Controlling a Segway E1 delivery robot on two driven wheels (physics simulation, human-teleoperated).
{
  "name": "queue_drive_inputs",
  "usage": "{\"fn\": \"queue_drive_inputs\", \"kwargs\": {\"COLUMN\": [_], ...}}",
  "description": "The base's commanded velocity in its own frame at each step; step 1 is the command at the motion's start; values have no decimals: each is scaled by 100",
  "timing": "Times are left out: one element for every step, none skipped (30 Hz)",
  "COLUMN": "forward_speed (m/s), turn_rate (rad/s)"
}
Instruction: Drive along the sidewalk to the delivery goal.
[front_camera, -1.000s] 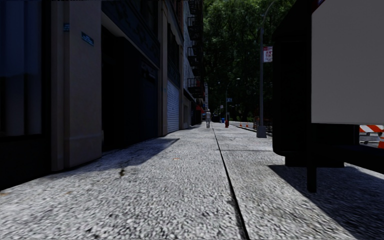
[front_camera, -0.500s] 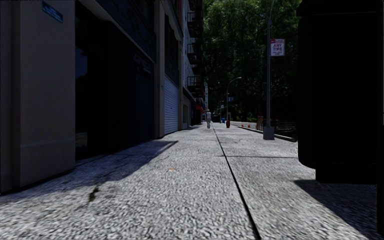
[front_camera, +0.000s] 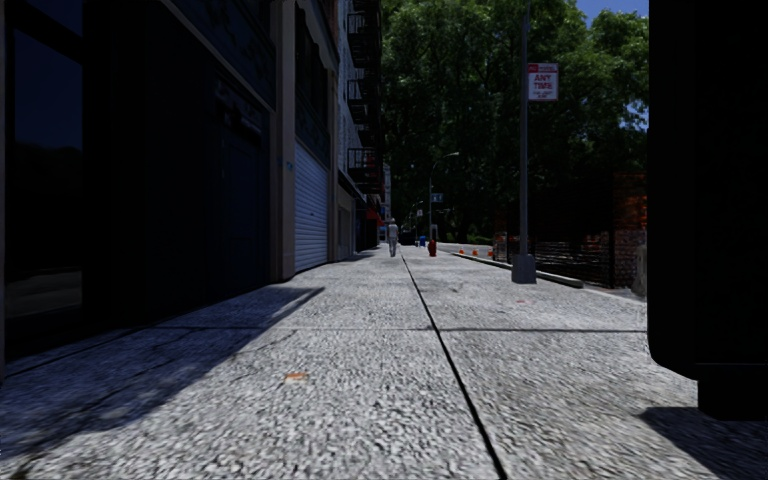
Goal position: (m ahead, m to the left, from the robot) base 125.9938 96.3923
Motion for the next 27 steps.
{"fn": "queue_drive_inputs", "kwargs": {"forward_speed": [166,166,166,166,166,166,166,166,166,166,166,166,166,166,166,166,166,170,183,183,200,200,200,200,200,200,200], "turn_rate": [0,0,0,0,-5,-5,-30,-48,-52,-45,-45,0,0,0,0,0,0,0,0,0,0,0,0,0,0,0,0]}}
